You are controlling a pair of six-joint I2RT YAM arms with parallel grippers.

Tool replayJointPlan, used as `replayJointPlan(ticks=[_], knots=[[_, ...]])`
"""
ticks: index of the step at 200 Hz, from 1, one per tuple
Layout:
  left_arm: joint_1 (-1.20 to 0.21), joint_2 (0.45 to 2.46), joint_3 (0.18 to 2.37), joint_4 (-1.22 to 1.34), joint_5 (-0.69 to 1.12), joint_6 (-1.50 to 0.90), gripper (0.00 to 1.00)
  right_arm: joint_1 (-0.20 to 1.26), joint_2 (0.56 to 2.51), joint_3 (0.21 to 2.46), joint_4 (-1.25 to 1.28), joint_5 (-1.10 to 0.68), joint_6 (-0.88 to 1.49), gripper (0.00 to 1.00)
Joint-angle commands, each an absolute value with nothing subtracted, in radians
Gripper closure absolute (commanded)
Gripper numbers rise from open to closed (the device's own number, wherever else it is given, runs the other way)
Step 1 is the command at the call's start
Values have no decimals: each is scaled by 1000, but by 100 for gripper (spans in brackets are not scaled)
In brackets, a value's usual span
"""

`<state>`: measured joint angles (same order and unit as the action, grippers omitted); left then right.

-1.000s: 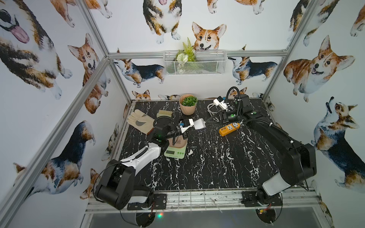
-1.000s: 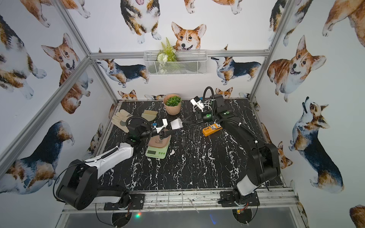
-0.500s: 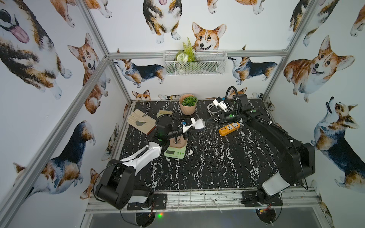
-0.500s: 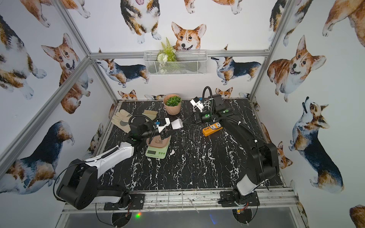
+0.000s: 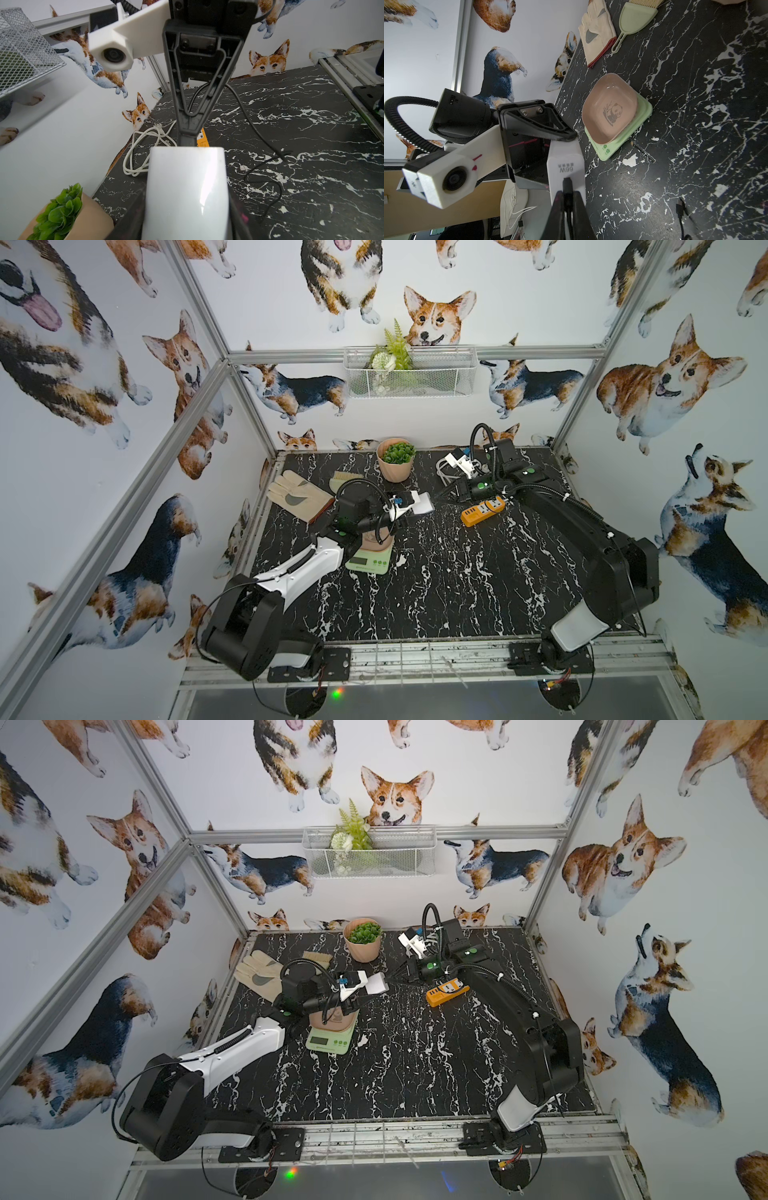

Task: Charge the electronic scale
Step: Insert the charging cable into the plug.

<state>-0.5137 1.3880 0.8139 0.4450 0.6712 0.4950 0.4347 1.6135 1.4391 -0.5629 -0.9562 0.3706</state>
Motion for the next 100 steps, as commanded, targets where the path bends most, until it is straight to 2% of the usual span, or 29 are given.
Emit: replayJointPlan(ticks=[1,100], knots=[[-530,1391,835,522,693,526,100,448,1621,1445,-598,-974,356,100],[-546,1359,836,558,695,494,100,453,1604,1411,-526,-1039,382,100]])
